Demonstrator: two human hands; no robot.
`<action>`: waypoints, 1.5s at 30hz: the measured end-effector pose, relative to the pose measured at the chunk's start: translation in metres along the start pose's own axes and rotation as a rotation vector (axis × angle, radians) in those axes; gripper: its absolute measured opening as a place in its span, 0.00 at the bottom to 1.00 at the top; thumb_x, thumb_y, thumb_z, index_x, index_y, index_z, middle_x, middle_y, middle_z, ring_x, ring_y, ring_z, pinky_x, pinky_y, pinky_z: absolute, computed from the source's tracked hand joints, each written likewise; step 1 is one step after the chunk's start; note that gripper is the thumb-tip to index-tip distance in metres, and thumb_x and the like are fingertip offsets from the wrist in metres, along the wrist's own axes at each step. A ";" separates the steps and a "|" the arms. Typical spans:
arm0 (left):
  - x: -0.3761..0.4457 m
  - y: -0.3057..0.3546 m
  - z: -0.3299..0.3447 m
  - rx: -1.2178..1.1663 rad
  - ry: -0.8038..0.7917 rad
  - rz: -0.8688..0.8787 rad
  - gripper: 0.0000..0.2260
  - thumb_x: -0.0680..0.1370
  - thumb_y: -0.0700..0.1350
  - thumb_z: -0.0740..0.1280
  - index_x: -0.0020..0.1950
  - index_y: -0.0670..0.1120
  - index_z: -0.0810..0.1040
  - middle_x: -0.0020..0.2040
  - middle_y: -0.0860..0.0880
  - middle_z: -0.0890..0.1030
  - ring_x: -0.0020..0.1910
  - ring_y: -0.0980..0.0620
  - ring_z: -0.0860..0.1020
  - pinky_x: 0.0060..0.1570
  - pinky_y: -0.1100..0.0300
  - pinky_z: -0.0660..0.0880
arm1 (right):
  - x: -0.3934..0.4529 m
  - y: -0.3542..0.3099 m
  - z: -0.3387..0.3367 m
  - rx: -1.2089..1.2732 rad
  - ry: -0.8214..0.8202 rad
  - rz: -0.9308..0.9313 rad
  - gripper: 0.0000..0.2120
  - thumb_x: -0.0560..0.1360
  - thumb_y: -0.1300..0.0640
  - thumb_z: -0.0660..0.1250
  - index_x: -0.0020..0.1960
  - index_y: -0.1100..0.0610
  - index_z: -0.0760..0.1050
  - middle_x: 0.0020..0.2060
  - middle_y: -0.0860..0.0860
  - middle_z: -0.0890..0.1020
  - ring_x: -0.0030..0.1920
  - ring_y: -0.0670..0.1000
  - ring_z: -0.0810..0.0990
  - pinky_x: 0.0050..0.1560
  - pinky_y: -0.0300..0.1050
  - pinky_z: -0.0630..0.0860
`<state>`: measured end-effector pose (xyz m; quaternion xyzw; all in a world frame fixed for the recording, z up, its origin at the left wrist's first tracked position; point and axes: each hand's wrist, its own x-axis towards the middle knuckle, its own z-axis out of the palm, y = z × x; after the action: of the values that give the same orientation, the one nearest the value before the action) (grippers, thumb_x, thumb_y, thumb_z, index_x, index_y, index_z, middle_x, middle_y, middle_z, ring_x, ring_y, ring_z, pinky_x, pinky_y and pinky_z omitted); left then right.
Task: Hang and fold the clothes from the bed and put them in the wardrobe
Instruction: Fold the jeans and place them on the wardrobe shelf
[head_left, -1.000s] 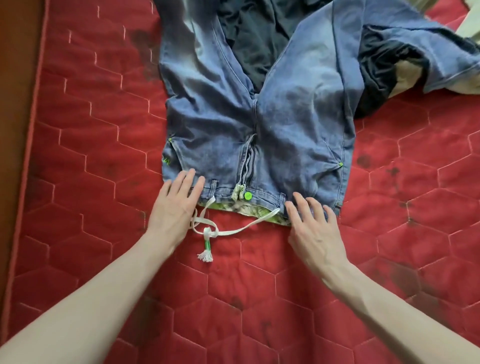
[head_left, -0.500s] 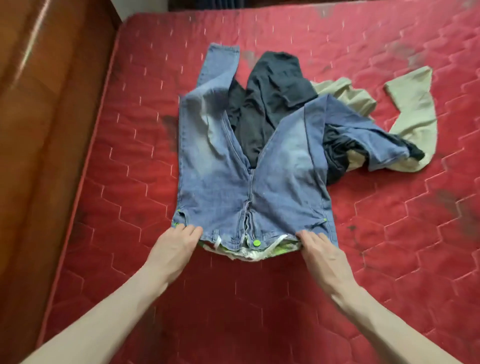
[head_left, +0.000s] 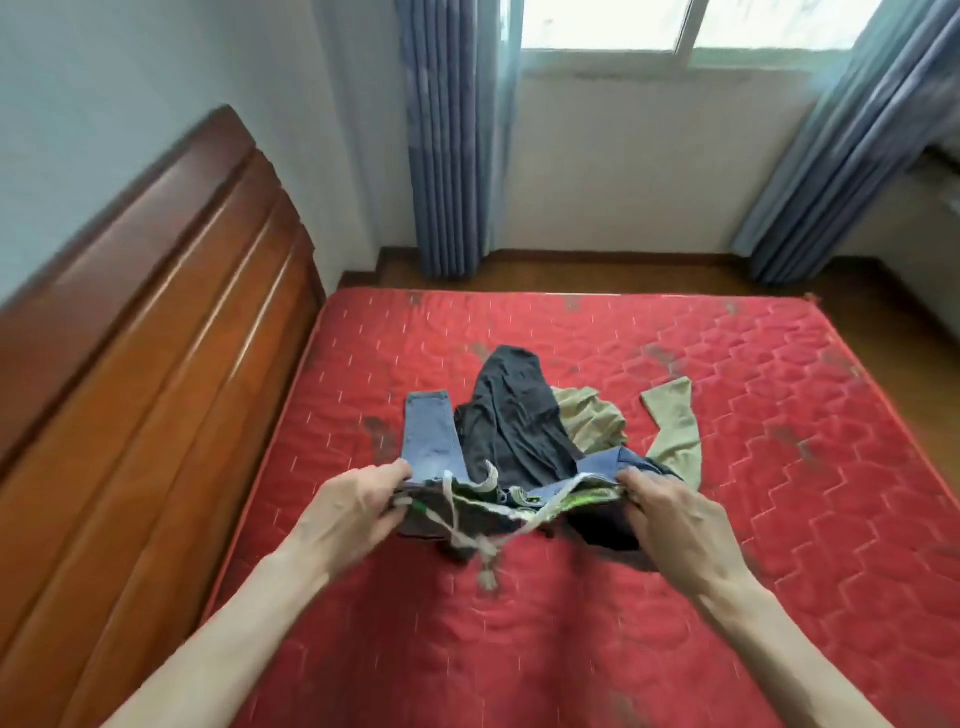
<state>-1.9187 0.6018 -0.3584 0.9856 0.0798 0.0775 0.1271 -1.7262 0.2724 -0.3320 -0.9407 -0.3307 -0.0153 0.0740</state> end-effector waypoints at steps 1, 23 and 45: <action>0.007 0.007 -0.019 -0.002 0.007 0.021 0.13 0.72 0.42 0.77 0.52 0.50 0.76 0.40 0.52 0.81 0.39 0.47 0.82 0.37 0.54 0.76 | 0.001 0.000 -0.024 -0.030 -0.012 -0.007 0.05 0.79 0.53 0.67 0.54 0.48 0.78 0.46 0.46 0.84 0.49 0.53 0.85 0.38 0.50 0.78; 0.134 0.109 -0.314 -0.791 0.242 -0.014 0.07 0.79 0.37 0.72 0.56 0.42 0.84 0.50 0.42 0.87 0.49 0.53 0.83 0.49 0.63 0.79 | 0.086 0.068 -0.363 0.629 -0.125 -0.025 0.12 0.72 0.48 0.79 0.45 0.57 0.87 0.40 0.58 0.88 0.39 0.49 0.83 0.45 0.46 0.78; 0.146 0.229 -0.178 -1.039 0.519 -0.096 0.06 0.79 0.40 0.75 0.49 0.50 0.82 0.42 0.49 0.87 0.42 0.49 0.86 0.47 0.50 0.82 | 0.073 -0.032 -0.236 1.407 0.004 0.146 0.14 0.80 0.50 0.72 0.53 0.62 0.80 0.44 0.59 0.86 0.40 0.54 0.83 0.47 0.59 0.82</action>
<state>-1.7754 0.4515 -0.1086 0.7380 0.1046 0.3398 0.5736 -1.6849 0.3070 -0.0887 -0.6894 -0.1979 0.2055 0.6658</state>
